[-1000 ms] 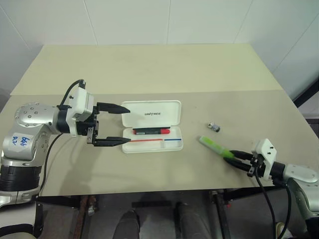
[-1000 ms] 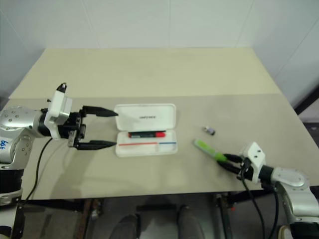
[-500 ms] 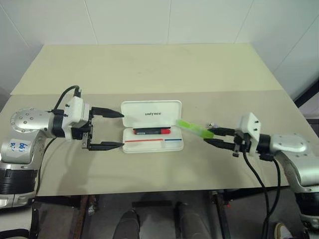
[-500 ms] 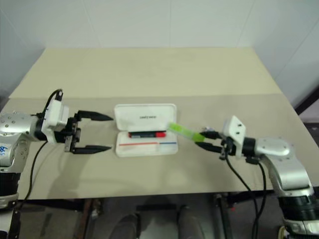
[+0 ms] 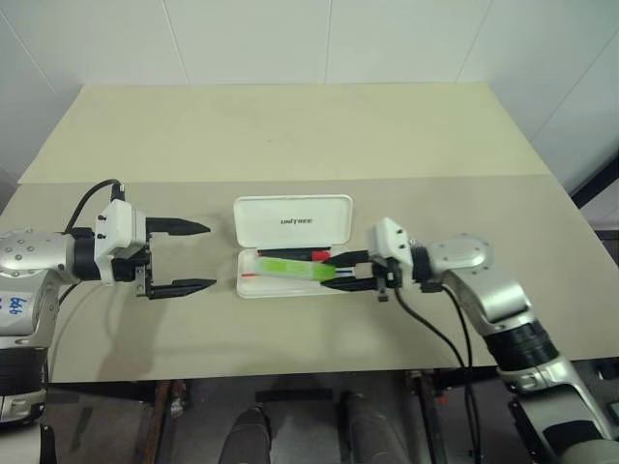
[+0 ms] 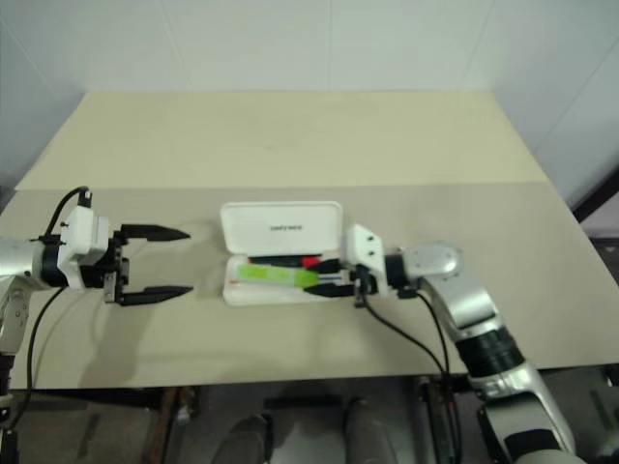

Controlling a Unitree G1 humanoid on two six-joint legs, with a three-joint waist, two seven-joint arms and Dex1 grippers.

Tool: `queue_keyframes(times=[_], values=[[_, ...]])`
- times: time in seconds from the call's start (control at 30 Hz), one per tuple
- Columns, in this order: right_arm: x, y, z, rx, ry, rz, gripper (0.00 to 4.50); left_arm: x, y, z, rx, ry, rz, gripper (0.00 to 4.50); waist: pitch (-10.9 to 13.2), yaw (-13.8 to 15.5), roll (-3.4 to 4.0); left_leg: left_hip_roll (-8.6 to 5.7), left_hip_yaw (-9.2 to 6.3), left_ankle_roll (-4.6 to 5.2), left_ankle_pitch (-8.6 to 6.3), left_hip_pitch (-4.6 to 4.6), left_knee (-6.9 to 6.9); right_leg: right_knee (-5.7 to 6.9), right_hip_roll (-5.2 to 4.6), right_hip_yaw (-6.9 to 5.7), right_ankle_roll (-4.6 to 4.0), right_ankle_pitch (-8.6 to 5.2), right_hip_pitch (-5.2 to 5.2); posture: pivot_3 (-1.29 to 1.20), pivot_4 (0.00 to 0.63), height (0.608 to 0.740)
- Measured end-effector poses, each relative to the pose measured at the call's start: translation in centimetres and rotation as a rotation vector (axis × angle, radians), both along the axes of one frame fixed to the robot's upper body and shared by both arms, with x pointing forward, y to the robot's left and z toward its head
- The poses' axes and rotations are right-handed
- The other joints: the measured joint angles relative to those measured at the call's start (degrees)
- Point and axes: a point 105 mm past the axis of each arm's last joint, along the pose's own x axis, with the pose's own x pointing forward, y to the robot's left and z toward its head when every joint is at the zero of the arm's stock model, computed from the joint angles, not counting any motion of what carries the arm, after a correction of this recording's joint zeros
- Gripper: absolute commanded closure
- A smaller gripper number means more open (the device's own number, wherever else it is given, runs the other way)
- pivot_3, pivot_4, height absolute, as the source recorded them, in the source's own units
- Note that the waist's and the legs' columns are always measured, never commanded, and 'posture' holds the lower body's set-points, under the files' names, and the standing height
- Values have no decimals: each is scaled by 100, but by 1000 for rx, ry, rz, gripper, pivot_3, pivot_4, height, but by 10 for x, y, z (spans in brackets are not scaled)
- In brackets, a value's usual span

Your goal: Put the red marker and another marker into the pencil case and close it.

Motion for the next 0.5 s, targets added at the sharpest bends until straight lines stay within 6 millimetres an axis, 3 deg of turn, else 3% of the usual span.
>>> queue_keyframes(times=[0.33,0.5], values=[[18,25,-19,-51,-6,18,3405,-1,-5,3,-8,-26,3,0,0,-11,1,0,0,0,0,4,-4,8,0,-2,6,3,-2,0,150,740],[24,25,-28,-77,-5,12,3405,-1,-6,3,-19,-27,9,0,0,-12,1,0,0,0,0,4,-6,8,0,-2,21,11,-3,0,150,740]])
